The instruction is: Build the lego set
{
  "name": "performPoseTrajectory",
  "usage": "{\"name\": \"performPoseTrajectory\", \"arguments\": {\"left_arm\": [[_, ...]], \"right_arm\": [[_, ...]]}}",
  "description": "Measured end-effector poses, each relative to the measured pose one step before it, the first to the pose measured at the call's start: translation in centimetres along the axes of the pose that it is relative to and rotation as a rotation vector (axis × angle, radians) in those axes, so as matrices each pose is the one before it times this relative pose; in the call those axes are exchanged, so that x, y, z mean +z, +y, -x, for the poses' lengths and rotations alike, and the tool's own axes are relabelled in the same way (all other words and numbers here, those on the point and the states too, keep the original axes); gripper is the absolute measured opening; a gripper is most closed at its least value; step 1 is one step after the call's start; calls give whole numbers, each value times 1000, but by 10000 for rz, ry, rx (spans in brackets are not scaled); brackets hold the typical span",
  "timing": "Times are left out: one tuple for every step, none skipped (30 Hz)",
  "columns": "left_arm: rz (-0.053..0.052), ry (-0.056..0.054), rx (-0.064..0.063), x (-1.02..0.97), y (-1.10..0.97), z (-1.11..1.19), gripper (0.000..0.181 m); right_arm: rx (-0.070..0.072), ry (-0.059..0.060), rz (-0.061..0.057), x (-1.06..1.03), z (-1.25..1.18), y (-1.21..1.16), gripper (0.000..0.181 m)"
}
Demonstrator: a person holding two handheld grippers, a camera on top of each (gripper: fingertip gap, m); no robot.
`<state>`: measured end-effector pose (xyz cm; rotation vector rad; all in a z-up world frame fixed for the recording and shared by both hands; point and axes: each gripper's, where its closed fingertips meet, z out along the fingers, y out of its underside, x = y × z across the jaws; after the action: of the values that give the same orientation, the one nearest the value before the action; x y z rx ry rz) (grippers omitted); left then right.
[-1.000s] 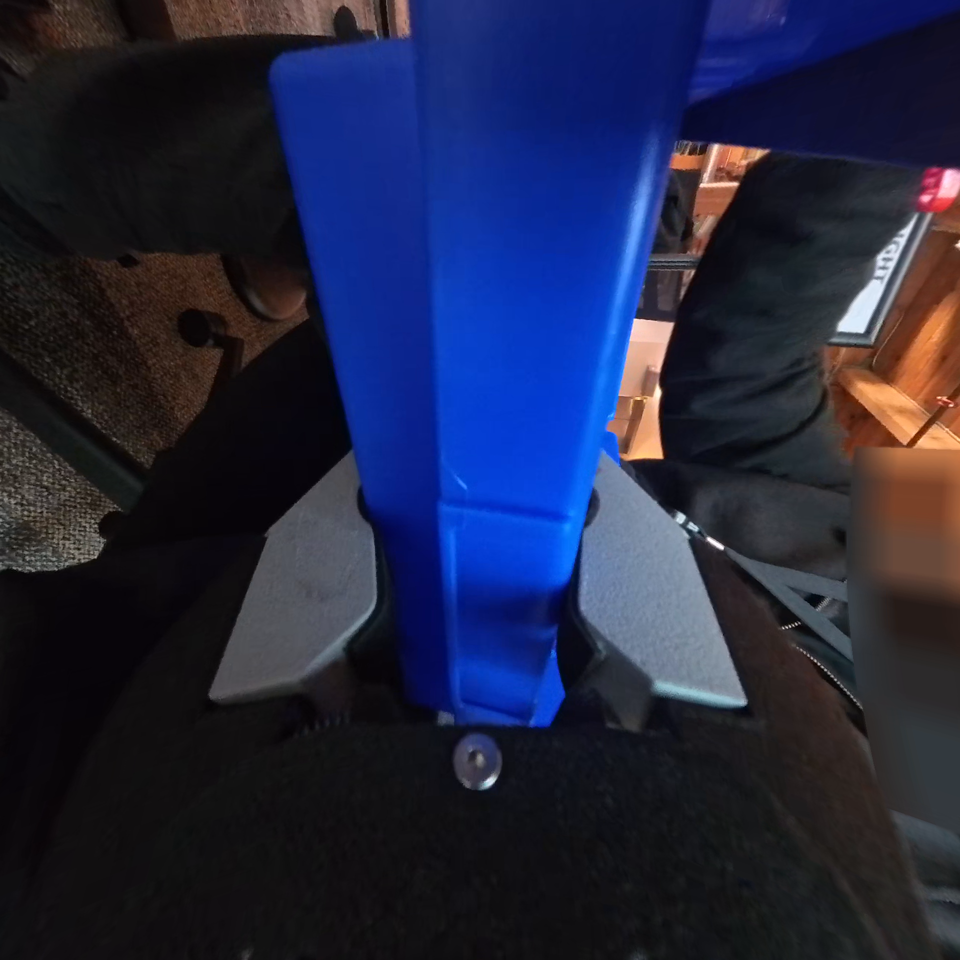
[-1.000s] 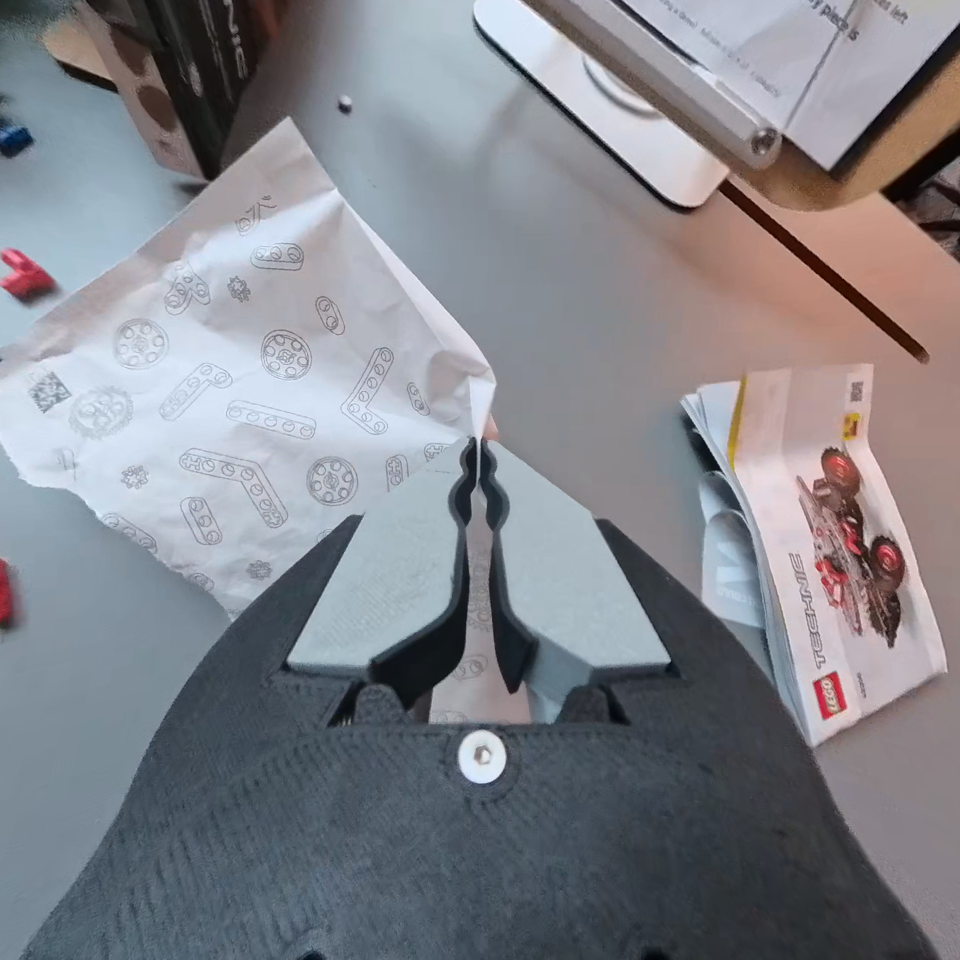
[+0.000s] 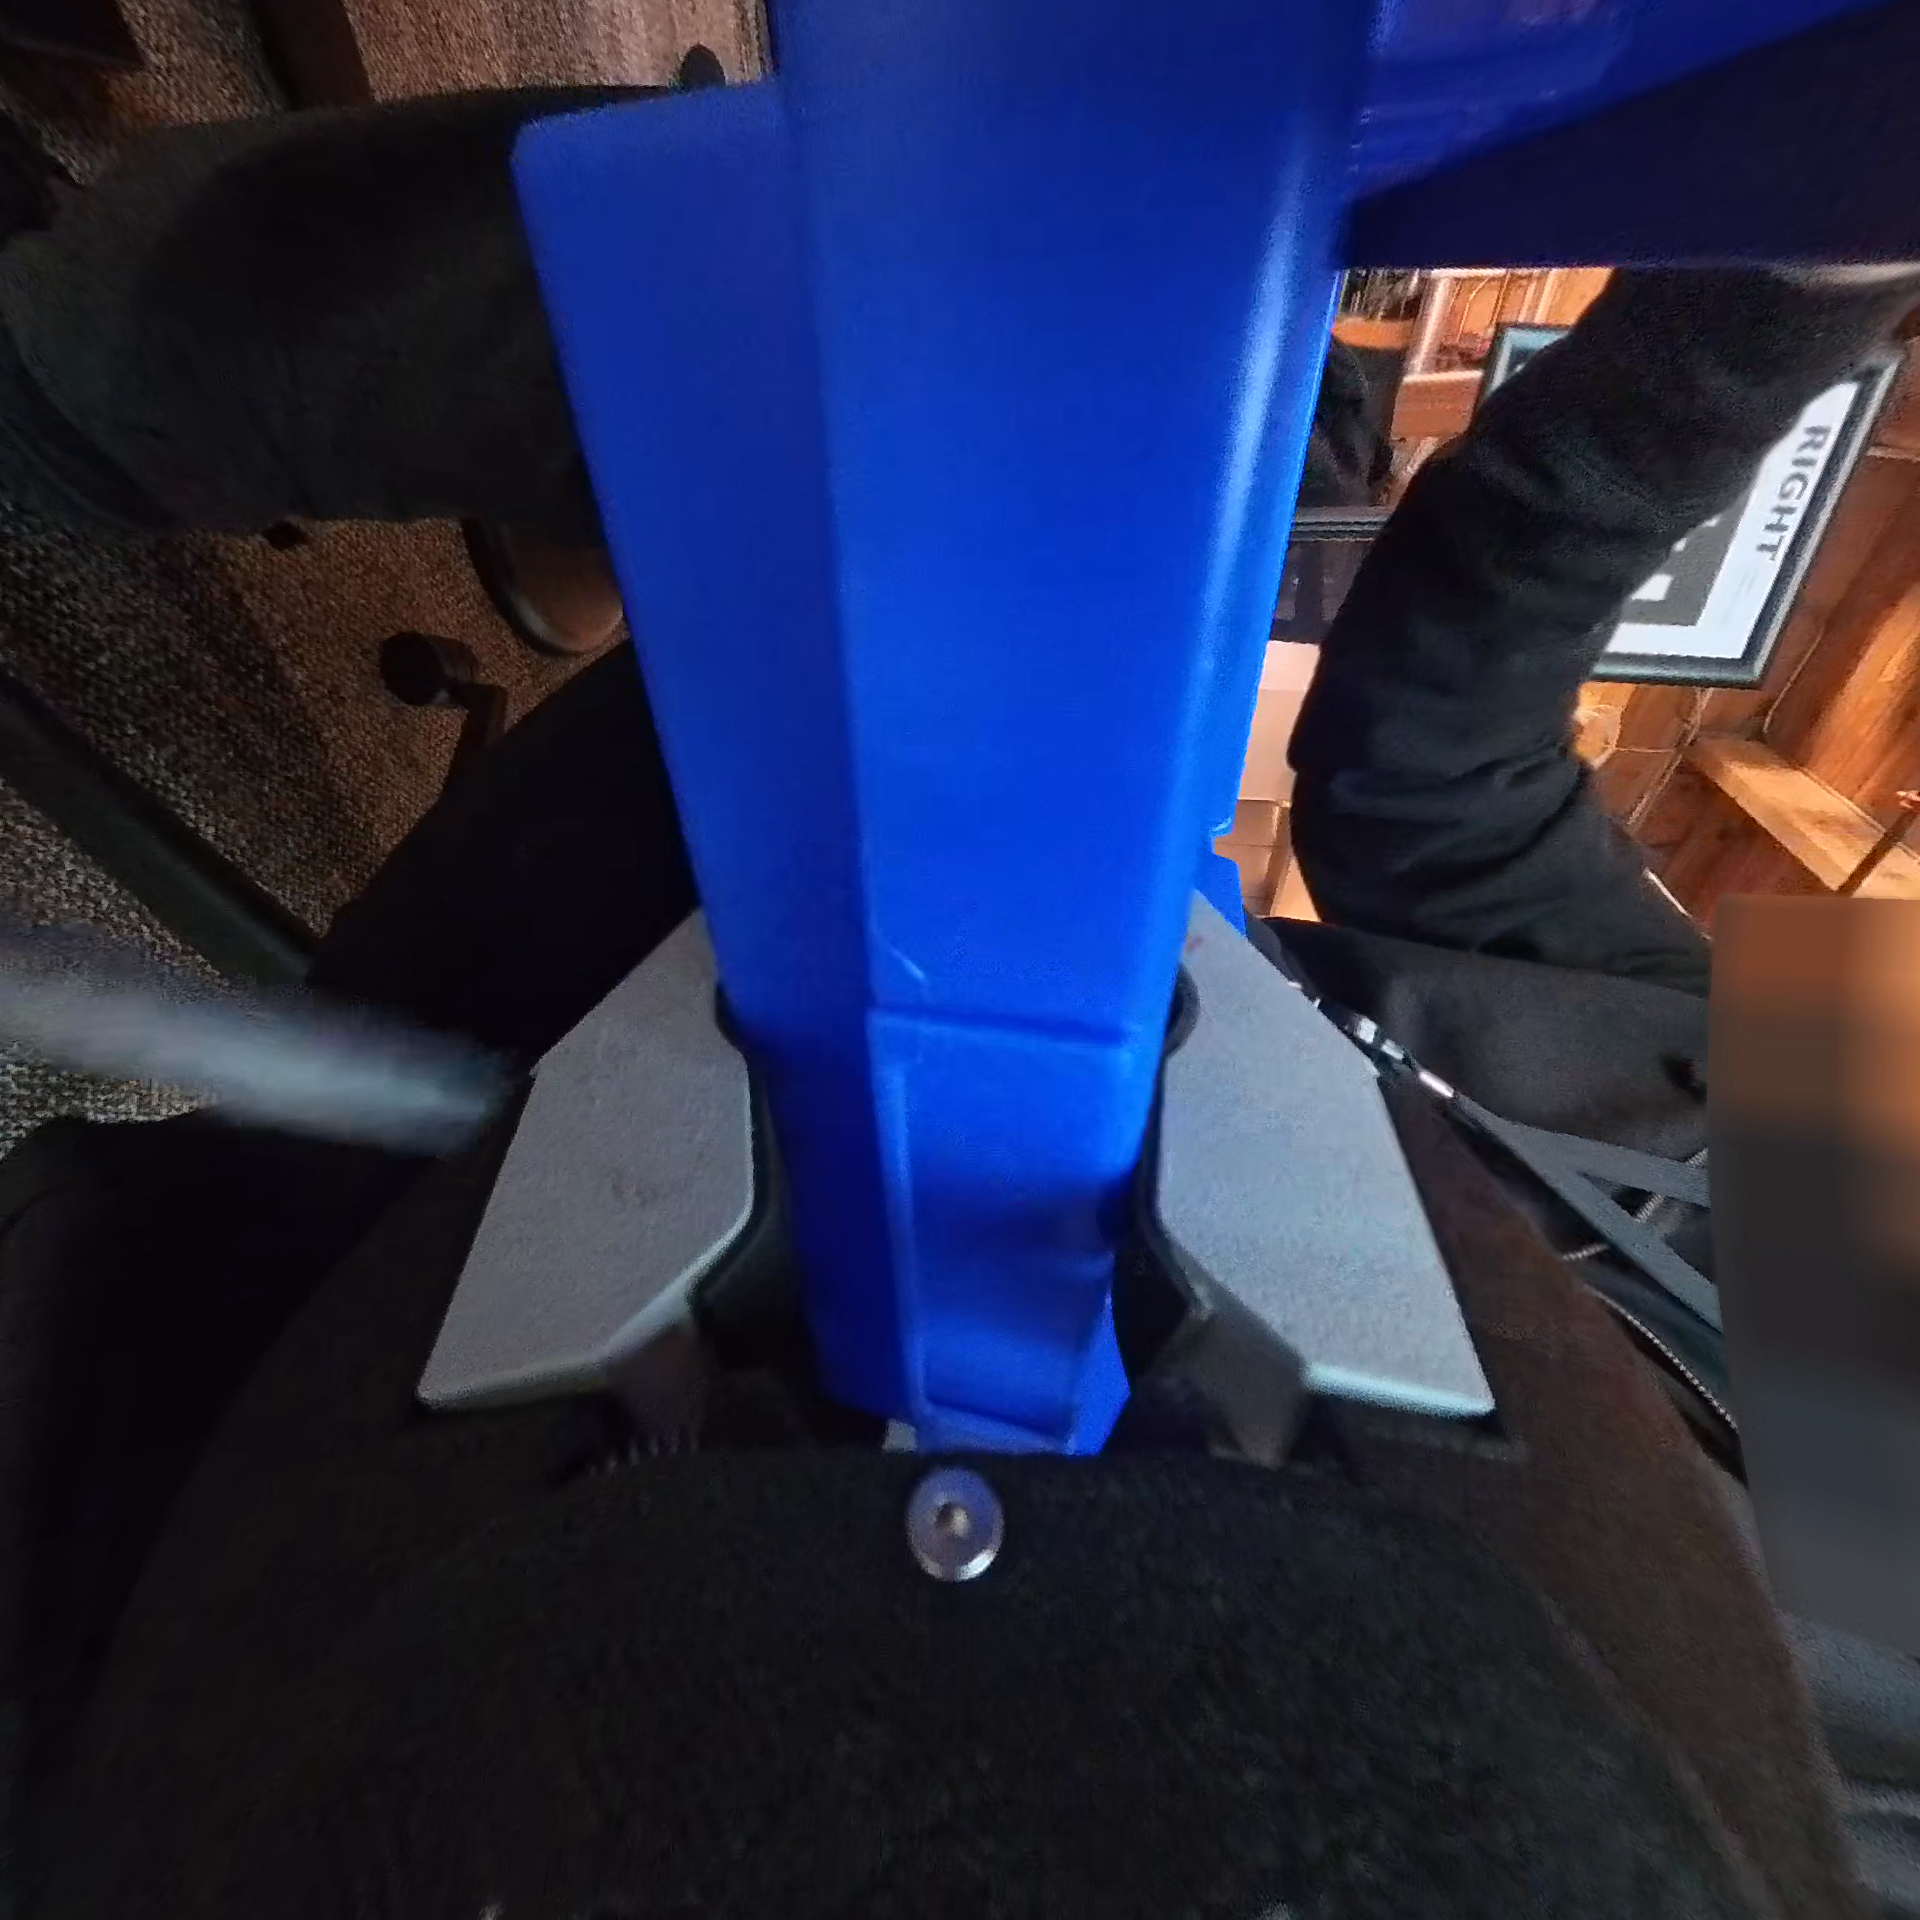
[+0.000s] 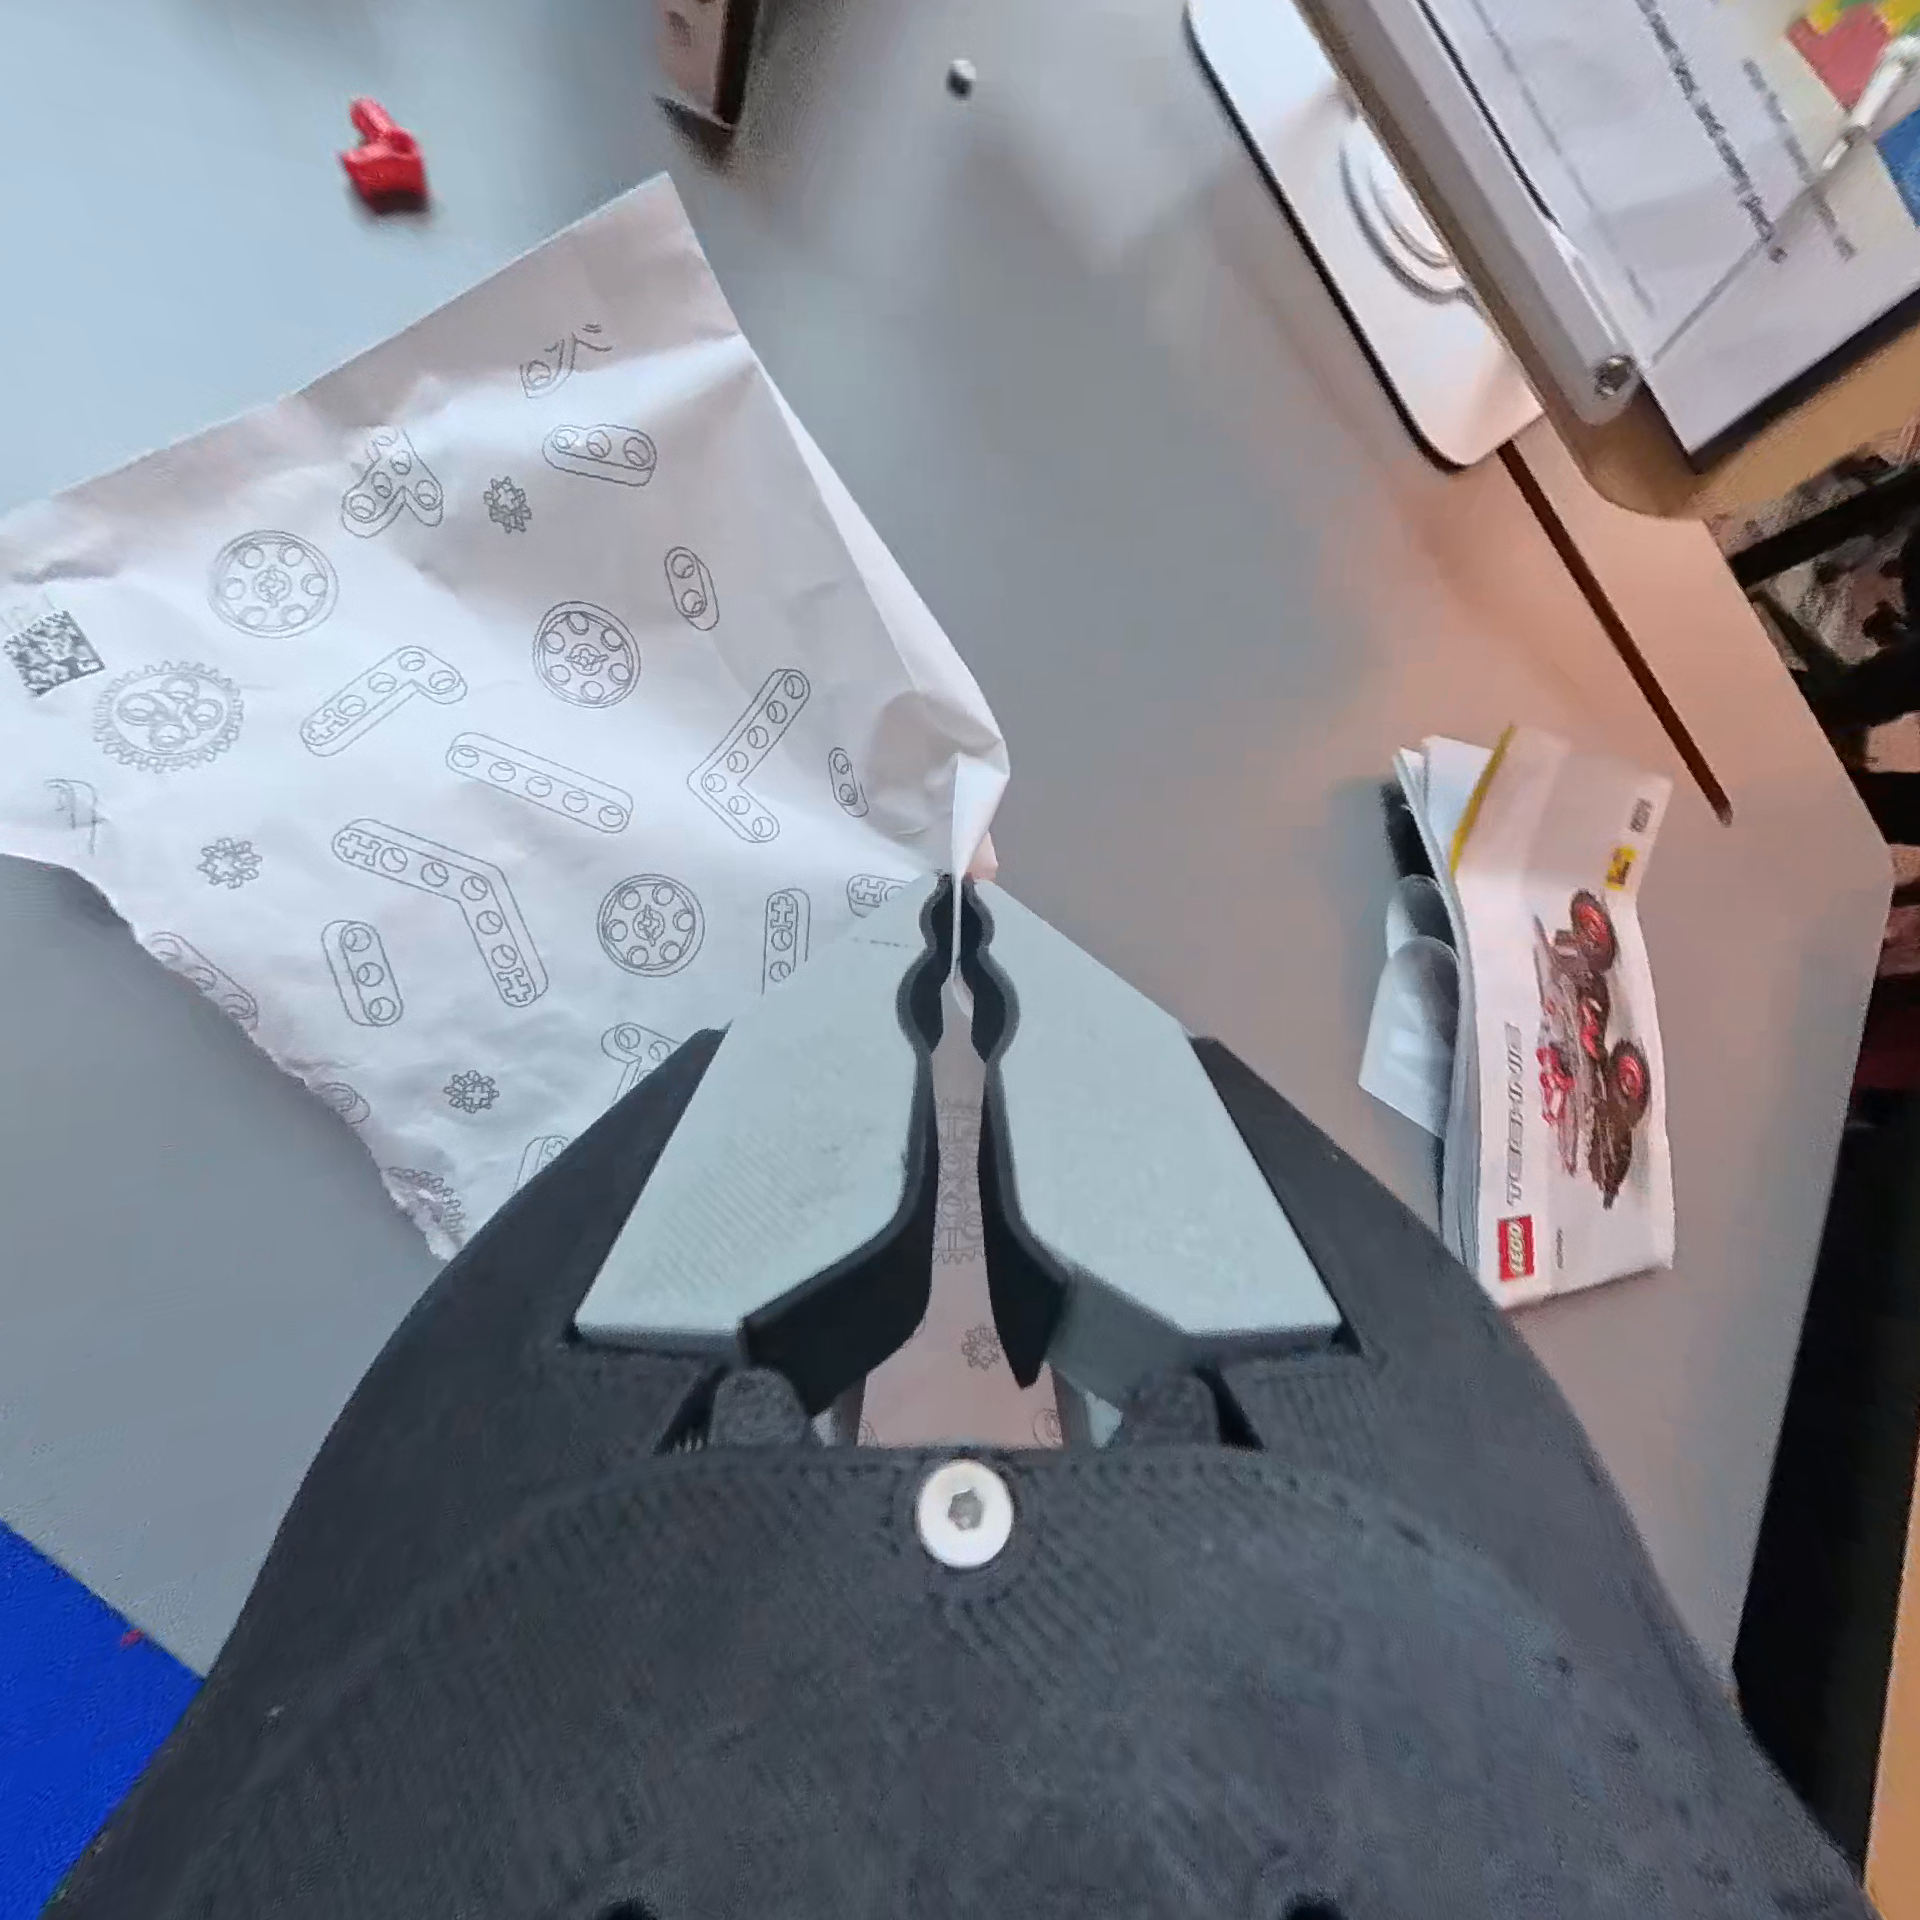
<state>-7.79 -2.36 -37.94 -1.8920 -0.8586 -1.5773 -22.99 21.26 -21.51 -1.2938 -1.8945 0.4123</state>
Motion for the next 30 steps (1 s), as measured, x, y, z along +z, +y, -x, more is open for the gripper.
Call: {"name": "performPoseTrajectory", "arguments": {"left_arm": [[27, -13, -4, -70, 13, 4, 74], [4, -20, 4, -64, -47, 32, 74], [-1, -27, 13, -35, -74, 63, 74], [49, -42, 35, -14, -22, 49, 74], [38, -27, 19, 16, -29, 22, 74], [22, 7, -1, 37, -2, -11, 74], [36, 12, 4, 63, 27, -11, 74], [16, 5, 4, 59, 12, -19, 74], [-3, 3, -2, 53, -9, -5, 74], [11, 3, -2, 0, 8, -8, 74], [2, 8, -3, -13, 2, 0, 74], [12, 1, -3, -3, 24, -15, 74], [10, 0, -7, -3, 49, -16, 74], [9, -1, 0, -31, 61, -3, 75], [-14, 1, 3, -41, 71, 21, 74], [-10, 3, 7, -57, 61, 23, 75], [-2, 1, 13, -47, 30, 27, 75], [-1, 2, 11, -17, -24, 19, 74], [2, 3, 13, 4, -40, 25, 74], [-11, 14, 2, 0, -44, 14, 74], [1, 16, -1, 23, -19, -18, 74], [23, 0, 9, 58, 43, -19, 74], [22, -6, 9, 54, 69, -29, 75], [-9, -6, -6, 21, 38, -19, 75], [-22, -4, -7, 6, 4, -8, 74], [-14, -10, 1, 2, -13, 15, 74], [-17, -2, -3, -8, -17, 15, 74], [-7, 3, -2, -2, -3, -3, 74], [-9, 3, -5, -6, -13, 4, 74], [-4, 2, -6, 13, -27, 2, 74]], "right_arm": [[139, 7, -61, -261, -385, 120, 0], [85, 20, -75, -205, -308, 53, 0], [55, 34, -62, -87, -253, 37, 0], [78, 9, -46, 57, -132, -41, 0], [75, -20, -52, 136, 72, -205, 0], [9, -39, -72, 144, 367, -423, 0], [-102, -51, -104, 86, 736, -640, 0], [-242, -12, -157, 59, 1020, -827, 0], [-349, 25, -184, 133, 1179, -870, 0], [-361, -2, -138, 272, 1266, -810, 0], [-297, -103, -74, 411, 1311, -687, 0], [-256, -200, -37, 407, 1298, -579, 0], [-252, -169, 32, 267, 1067, -345, 0], [-251, -87, 46, -33, 757, -151, 0], [-213, -105, -11, -310, 629, -10, 0], [-153, -185, 11, -478, 657, 235, 0], [-167, -181, 84, -536, 628, 481, 0], [-231, -70, 80, -554, 468, 534, 0], [-220, 35, -16, -569, 236, 377, 0], [-79, 48, -53, -542, -28, 218, 0], [110, 20, -54, -511, -319, 85, 0], [227, 56, -99, -579, -712, -99, 0], [302, 116, -152, -700, -1153, -233, 0], [407, 90, -219, -809, -1411, -339, 0], [434, 51, -259, -847, -1538, -404, 0], [324, 165, -172, -779, -1784, -276, 0], [218, 301, -73, -644, -2025, -81, 0], [165, 241, -82, -470, -1919, -34, 0], [65, 149, -92, -285, -1642, 24, 0], [-79, 205, -30, -71, -1517, 248, 0]]}}
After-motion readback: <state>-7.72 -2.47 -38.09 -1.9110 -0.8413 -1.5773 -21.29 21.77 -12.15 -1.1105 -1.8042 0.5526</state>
